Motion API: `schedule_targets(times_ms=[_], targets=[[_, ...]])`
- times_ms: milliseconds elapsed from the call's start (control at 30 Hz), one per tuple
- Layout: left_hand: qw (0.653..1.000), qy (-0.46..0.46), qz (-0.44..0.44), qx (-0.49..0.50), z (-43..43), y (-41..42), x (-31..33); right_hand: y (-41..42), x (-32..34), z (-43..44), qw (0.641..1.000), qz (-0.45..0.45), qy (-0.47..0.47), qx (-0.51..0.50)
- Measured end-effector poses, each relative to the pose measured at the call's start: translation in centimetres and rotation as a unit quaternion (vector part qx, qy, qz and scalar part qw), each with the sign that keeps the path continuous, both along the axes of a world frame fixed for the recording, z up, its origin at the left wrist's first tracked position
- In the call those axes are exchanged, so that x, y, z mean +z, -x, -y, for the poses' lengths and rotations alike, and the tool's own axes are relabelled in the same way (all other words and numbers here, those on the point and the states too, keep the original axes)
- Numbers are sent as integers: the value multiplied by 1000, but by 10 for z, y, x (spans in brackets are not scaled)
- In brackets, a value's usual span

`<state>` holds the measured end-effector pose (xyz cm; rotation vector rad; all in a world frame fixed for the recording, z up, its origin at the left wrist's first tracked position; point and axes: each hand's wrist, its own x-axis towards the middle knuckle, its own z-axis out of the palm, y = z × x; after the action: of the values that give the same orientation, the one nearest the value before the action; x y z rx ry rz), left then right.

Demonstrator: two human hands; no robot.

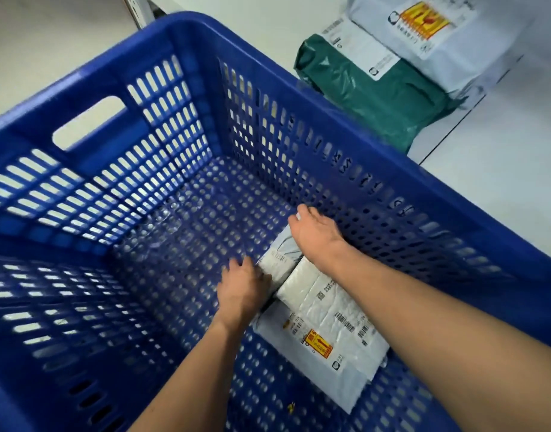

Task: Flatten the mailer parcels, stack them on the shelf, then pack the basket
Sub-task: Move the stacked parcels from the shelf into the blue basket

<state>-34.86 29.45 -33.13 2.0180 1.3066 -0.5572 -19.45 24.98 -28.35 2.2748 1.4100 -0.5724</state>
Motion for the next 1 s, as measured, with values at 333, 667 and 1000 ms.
schedule_targets(times_ms=[333,667,1000], targets=[[989,-28,144,-21,5,-42,124,-22,117,32,984,-106,-108,-98],[951,-100,292,7,18,-95,242,-43,206,71,922,-127,-317,-183],[930,-80,357,27,-30,-163,259,-114,183,59,829,-168,-376,-379]])
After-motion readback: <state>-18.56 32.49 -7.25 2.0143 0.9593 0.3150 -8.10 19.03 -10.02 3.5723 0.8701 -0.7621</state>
